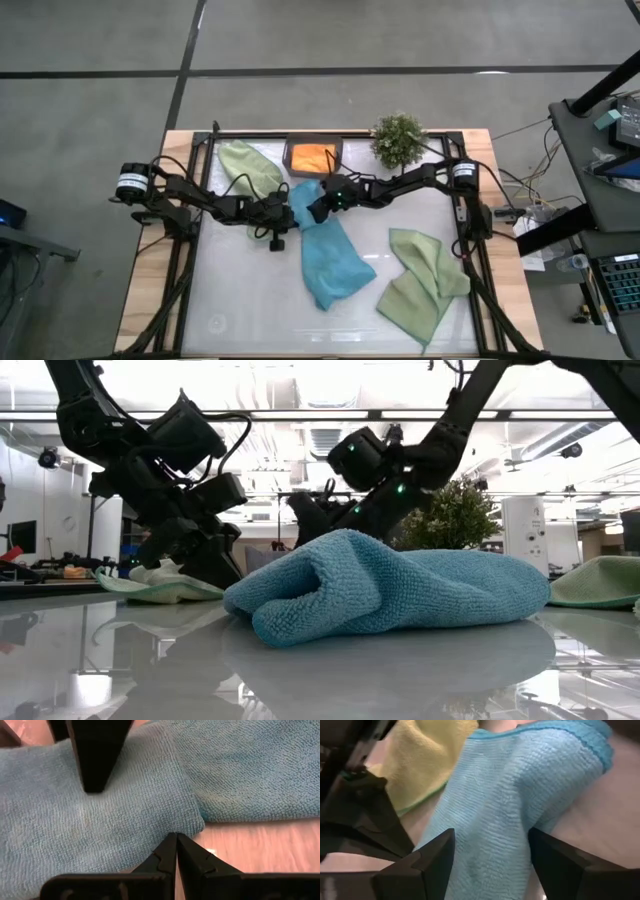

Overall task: Fold microfiber towels
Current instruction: Put the folded blue microfiber towel into the black bin

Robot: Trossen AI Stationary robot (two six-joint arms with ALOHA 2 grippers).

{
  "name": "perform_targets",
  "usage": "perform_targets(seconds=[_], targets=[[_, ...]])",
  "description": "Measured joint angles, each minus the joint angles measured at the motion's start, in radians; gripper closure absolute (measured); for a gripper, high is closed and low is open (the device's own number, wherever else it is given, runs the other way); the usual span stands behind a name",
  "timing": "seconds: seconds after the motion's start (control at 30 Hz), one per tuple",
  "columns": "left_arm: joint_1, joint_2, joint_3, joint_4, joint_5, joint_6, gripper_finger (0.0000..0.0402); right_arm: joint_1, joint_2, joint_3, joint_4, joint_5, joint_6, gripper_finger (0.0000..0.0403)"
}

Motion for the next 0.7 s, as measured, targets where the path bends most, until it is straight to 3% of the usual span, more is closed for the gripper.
perform_targets(seconds=[0.1,0.2,0.5,0.7], targets=[[0.0,0.0,-0.001,0.005,0.0,0.0,0.0402,0.0,0.01,0.002,0.023,-0.021,0.001,0.017],[0.0,0.0,-0.002,0.007,0.001,0.0,0.0402,0.0,0.011,0.002,0.018,-0.022,-0.003,0.0202],[0.0,-0.015,-0.002,-0.003,0.001,0.001,0.0402,0.0,-0.006,0.002,0.008,-0.058,-0.068,0.038],[0.0,-0.129,-0.002,-0.141,-0.069,0.043,0.0402,-0.005,-0.098,0.032,-0.134,-0.062,-0.146,0.0388]])
